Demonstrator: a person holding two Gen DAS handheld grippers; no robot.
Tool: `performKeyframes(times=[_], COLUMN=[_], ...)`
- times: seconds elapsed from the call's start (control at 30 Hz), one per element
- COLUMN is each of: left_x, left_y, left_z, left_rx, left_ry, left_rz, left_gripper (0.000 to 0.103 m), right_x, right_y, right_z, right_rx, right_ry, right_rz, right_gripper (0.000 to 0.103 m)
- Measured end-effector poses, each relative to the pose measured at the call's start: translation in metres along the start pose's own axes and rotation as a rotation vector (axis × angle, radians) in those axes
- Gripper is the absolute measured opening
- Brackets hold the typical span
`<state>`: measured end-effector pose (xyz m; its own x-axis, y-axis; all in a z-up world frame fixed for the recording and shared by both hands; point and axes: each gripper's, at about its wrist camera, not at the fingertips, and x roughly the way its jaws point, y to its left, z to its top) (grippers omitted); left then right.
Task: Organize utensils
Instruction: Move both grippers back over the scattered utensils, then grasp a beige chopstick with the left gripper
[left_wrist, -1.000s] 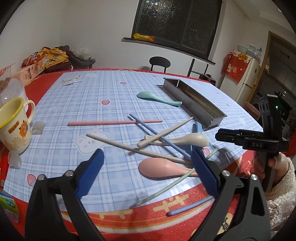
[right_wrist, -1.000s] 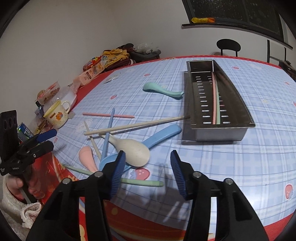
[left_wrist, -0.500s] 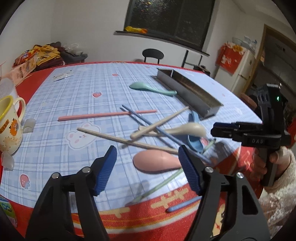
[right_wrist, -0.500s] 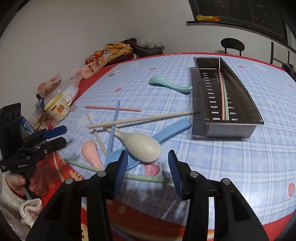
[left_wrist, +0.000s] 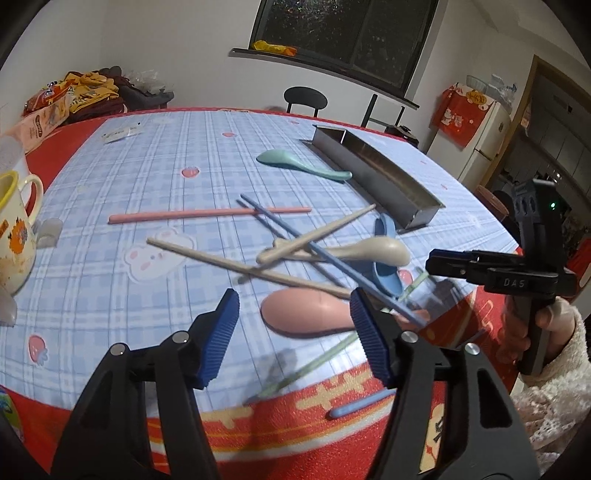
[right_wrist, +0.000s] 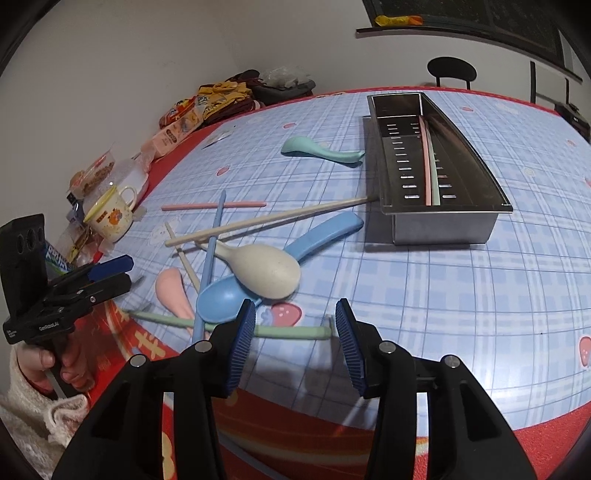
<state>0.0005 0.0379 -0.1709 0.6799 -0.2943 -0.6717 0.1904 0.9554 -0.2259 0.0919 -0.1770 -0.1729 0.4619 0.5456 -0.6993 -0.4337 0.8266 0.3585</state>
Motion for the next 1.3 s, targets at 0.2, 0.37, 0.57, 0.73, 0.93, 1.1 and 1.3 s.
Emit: performKeyframes(times=[0.2, 0.37, 0.57, 0.73, 0.93, 1.1, 1.3], left_x=[0.015, 0.041, 0.082, 0.116, 0.139, 0.143, 0.139], left_y=[-0.001, -0.012, -0.040, -0.049, -0.052, -0.050, -0.040], left_z=[0.025, 0.051, 0.075, 0.080, 0.078, 0.080, 0.080], left_rx=[0.052, 0.130, 0.265, 0.296, 0.319, 0.316, 0.265], left_ry=[0.008, 0.062, 0.167, 0.251, 0.319, 0.325, 0.307], left_rz=[-0.003, -0.056, -0.119, -0.124, -0.091, -0.062, -0.054], left_gripper=[0.054, 0.044, 0.037, 0.036, 0.034, 0.024, 0.010], right_x=[0.004, 0.005, 0.003, 0.002, 0.004, 0.008, 0.017], right_y=[0.014, 0.014, 0.001, -0.008, -0.012, -0.009, 0.013], right_z=[0.016, 0.021, 0.019, 0.019, 0.019, 0.020, 0.024], right_rx=[-0.044, -0.045, -0.005, 0.010, 0.010, -0.002, -0.164], right_ry=[-0.013, -0.023, -0.026, -0.025, -0.019, -0.010, 0.026], right_rz=[0.003, -0.003, -0.024, -0.034, -0.041, -0.037, -0.105], right_gripper=[0.044, 0.044, 0.042, 0.039, 0.039, 0.039, 0.039])
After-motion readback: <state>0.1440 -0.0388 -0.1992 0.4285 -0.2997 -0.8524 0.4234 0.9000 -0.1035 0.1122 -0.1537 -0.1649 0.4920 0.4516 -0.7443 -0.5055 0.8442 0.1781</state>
